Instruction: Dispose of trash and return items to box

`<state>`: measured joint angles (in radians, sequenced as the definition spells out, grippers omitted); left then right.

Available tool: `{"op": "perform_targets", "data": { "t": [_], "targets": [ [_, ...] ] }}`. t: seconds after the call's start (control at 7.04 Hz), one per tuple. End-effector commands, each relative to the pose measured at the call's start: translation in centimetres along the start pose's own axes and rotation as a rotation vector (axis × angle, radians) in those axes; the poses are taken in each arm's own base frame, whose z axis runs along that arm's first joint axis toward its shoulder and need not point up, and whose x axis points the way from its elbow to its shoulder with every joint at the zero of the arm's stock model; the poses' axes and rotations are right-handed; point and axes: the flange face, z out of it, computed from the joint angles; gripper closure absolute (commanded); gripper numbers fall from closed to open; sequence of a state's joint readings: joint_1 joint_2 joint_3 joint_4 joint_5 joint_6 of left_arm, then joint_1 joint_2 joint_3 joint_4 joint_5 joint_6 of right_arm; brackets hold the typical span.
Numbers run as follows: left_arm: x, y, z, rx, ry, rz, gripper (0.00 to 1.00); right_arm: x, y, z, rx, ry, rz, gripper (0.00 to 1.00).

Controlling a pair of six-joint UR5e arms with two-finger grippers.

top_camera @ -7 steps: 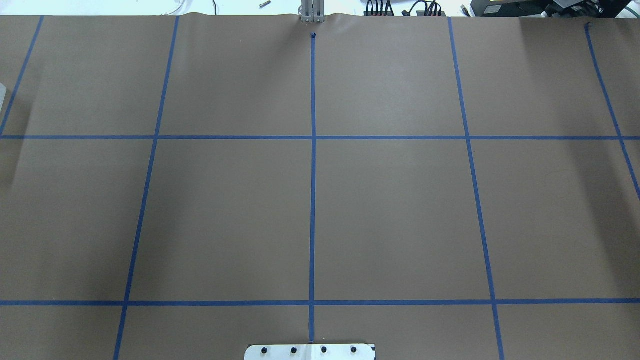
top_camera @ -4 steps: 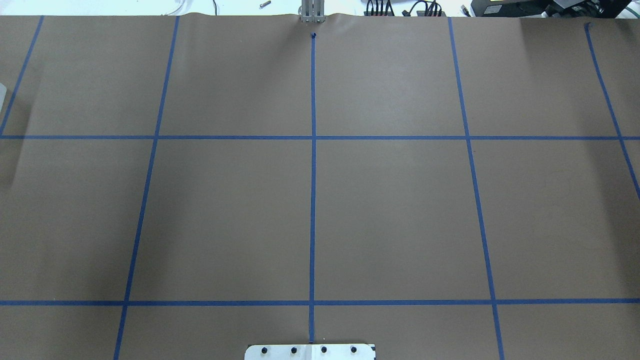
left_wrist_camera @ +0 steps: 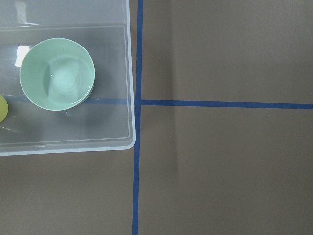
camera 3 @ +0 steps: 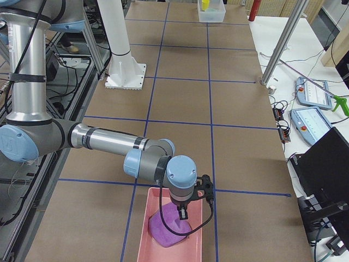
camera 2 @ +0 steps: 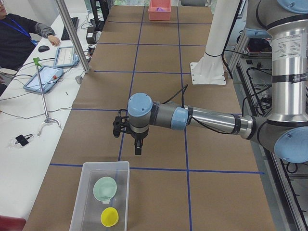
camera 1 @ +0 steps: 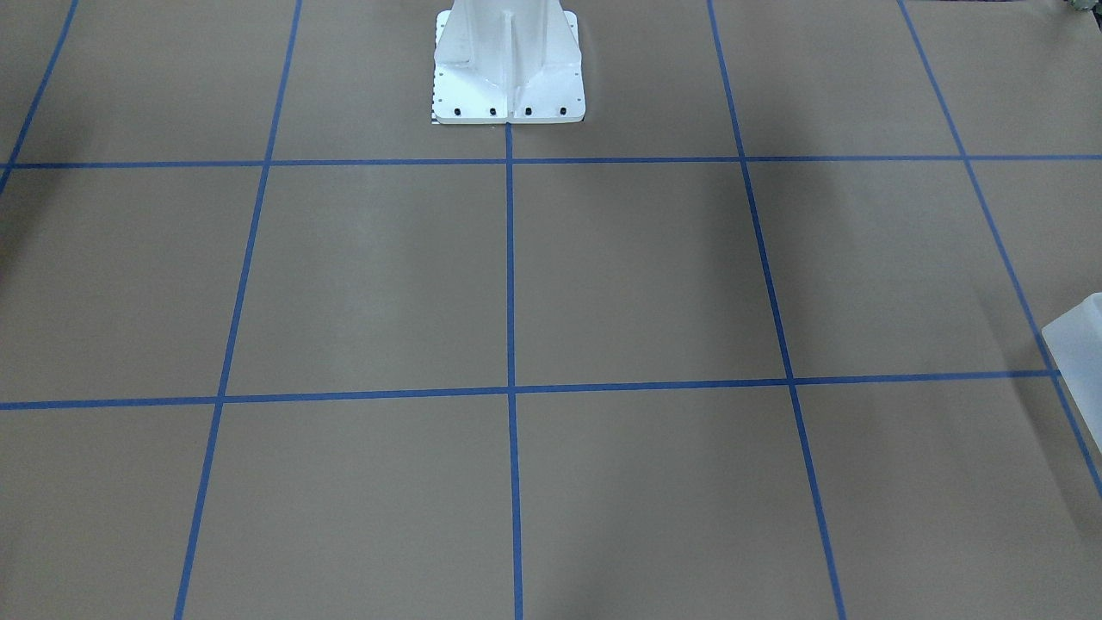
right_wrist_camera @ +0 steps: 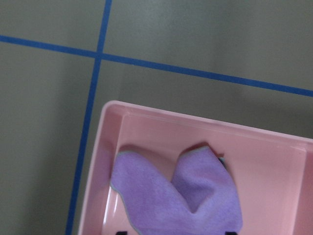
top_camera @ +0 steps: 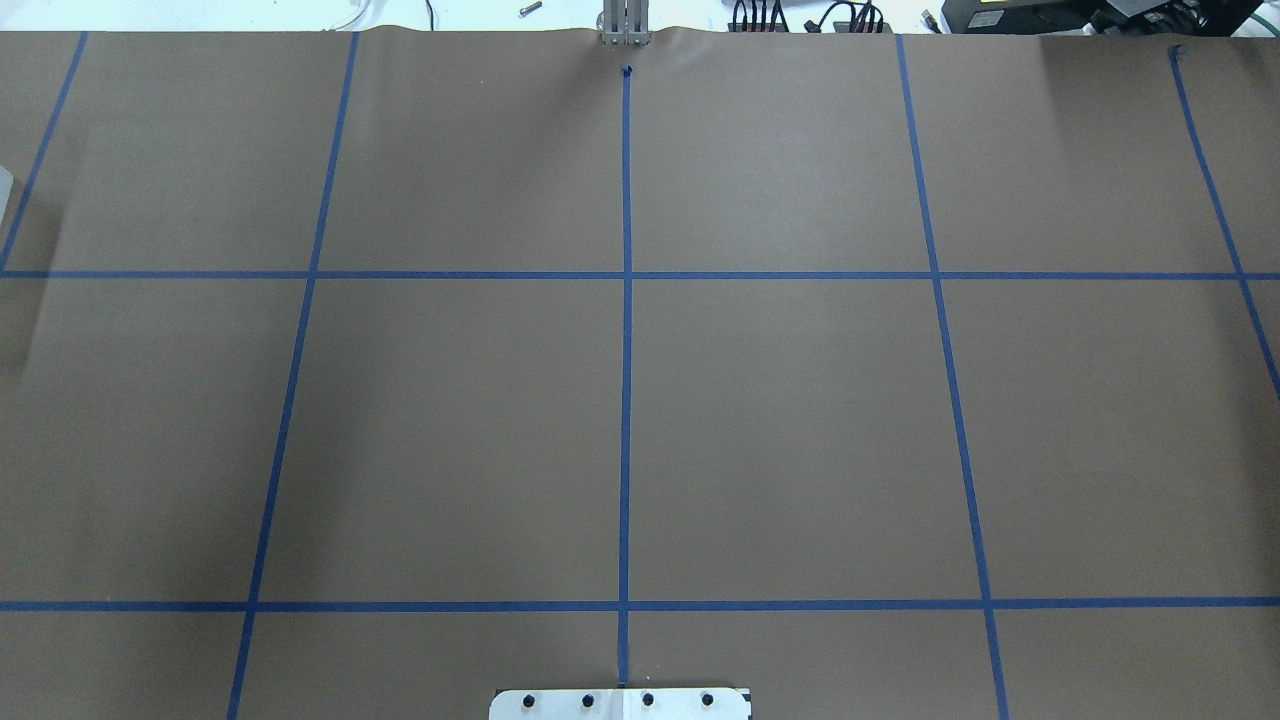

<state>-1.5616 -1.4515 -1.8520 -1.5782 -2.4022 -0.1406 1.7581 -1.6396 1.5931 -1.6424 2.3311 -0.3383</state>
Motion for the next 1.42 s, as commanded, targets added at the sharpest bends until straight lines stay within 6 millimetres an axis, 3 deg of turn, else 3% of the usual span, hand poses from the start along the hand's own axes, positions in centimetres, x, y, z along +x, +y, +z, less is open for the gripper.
{"op": "perform_targets", "data": {
  "t": [0.0,0.14,0.28,0.57,0.71,0.99,1.14,1.28],
  "targets": [
    [-1.8,1.9,1.3,-0.037,-0.004,0.034,0.02,-7.6,-3.4,-0.7,0.009,-0.005,0.111,0.00],
    [-4.4,4.0,3.4,-0.089,-0.017,-0.020,0.02,-11.1,-4.7,-0.7,0.008,0.012,0.118,0.00],
    [-4.7,4.5,3.0,-0.070,-0.010,-0.015,0.01,-13.8,-5.4,-1.1,0.017,0.022,0.105,0.00],
    [-3.9,4.8,2.1,-0.073,-0.008,-0.029,0.02,-14.1,-2.9,-1.4,0.016,0.042,0.077,0.00],
    [-3.3,4.8,1.0,-0.047,-0.008,-0.008,0.02,-12.8,-0.3,0.1,-0.022,0.043,0.113,0.00],
    [-3.3,3.9,1.2,-0.042,-0.007,0.000,0.02,-12.4,-0.2,0.2,0.005,0.068,0.068,0.00],
    [-3.0,3.9,0.9,-0.036,-0.005,0.005,0.01,-11.3,2.2,1.5,-0.037,0.070,0.101,0.00],
    [-2.6,3.8,0.4,-0.025,-0.005,0.014,0.02,-11.6,2.3,1.1,-0.028,0.076,0.096,0.00]
  ]
}}
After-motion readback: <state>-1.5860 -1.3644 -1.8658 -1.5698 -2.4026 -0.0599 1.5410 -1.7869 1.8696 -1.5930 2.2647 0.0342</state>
